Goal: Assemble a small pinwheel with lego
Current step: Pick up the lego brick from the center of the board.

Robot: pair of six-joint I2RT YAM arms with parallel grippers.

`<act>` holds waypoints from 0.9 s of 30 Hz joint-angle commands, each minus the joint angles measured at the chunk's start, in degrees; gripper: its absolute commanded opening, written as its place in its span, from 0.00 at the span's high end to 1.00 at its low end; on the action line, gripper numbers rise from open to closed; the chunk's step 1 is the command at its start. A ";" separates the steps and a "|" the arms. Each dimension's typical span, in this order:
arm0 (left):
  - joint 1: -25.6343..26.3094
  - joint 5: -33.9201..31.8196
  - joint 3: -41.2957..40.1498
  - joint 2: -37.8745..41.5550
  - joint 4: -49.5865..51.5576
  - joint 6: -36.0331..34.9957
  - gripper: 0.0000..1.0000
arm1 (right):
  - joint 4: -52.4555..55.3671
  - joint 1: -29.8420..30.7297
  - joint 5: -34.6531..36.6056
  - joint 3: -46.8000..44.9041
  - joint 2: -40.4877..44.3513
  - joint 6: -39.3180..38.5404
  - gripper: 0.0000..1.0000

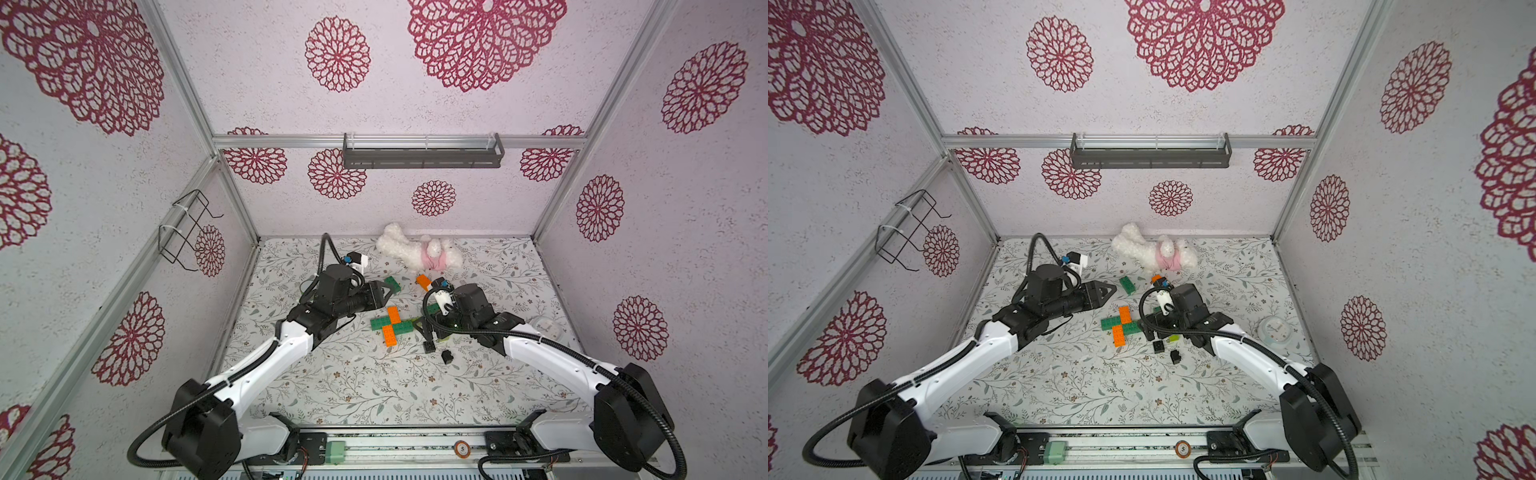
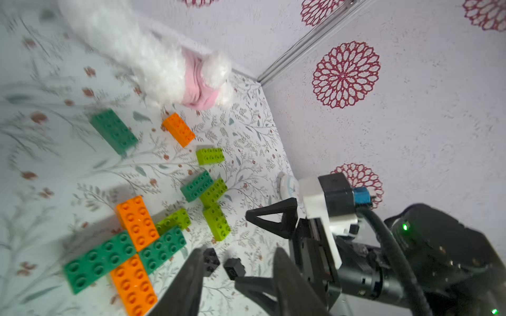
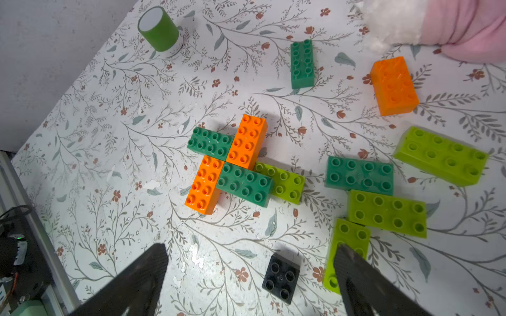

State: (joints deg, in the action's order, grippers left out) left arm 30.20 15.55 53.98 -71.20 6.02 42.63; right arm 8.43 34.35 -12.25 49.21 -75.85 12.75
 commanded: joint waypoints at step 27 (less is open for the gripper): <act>-0.71 -1.24 -17.85 17.60 -7.59 -7.20 0.03 | 1.39 -4.32 5.53 -14.80 5.78 16.41 0.12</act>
State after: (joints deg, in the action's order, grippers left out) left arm 29.74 11.33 36.21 -52.58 1.85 35.55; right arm 11.33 30.15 -5.37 34.89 -70.17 26.63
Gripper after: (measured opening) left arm 0.972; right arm 0.883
